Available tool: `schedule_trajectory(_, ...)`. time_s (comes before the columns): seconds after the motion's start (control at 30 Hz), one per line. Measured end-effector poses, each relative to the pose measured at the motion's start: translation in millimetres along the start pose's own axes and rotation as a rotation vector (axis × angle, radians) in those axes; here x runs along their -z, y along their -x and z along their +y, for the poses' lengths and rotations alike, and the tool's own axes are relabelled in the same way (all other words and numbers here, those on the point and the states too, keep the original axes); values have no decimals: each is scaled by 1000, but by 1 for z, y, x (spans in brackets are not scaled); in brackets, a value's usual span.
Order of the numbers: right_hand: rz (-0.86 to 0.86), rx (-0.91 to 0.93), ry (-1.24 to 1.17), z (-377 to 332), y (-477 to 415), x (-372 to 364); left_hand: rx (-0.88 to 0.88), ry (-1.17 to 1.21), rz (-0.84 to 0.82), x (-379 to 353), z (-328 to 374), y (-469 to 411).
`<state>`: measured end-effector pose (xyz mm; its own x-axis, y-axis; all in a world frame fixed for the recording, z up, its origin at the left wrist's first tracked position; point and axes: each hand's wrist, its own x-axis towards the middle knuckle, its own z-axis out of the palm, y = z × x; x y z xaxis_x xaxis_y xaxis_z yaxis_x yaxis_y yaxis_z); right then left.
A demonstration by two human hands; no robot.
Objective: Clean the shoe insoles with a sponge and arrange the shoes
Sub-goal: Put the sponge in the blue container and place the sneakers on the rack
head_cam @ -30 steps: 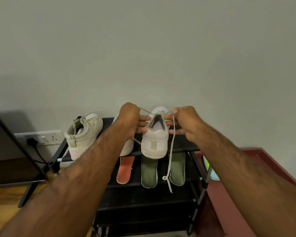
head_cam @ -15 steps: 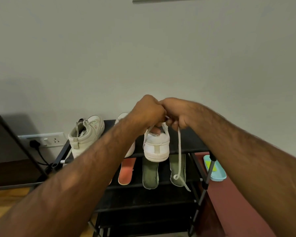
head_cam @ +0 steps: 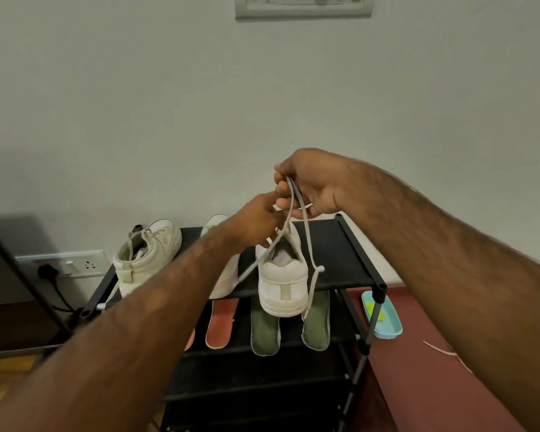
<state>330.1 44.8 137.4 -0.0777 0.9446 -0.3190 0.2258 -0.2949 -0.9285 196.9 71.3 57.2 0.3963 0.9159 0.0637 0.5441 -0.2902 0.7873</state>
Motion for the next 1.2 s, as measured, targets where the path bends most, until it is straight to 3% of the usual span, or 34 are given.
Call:
schedule_trajectory(0.17, 4, 177, -66, -31, 29, 1, 64, -2, 129, -16, -6, -14)
schedule_trajectory(0.3, -4, 286, -125, -50, 61, 3, 91, 18, 139, -19, -3, -13)
schedule_trajectory(0.67, -190, 479, 33, -63, 128, 11, 176, 40, 155, -21, 3, -3)
schedule_trajectory(0.8, -80, 629, 160, -82, 151, 24, 163, 22, 138, -23, 3, -4)
schedule_trajectory(1.03, 108, 622, 395, -67, 124, 17, 178, 90, 163, -23, 0, -6)
schedule_trajectory(1.2, 168, 660, 418, -59, 102, 17, 135, -89, 89, -15, -3, -11)
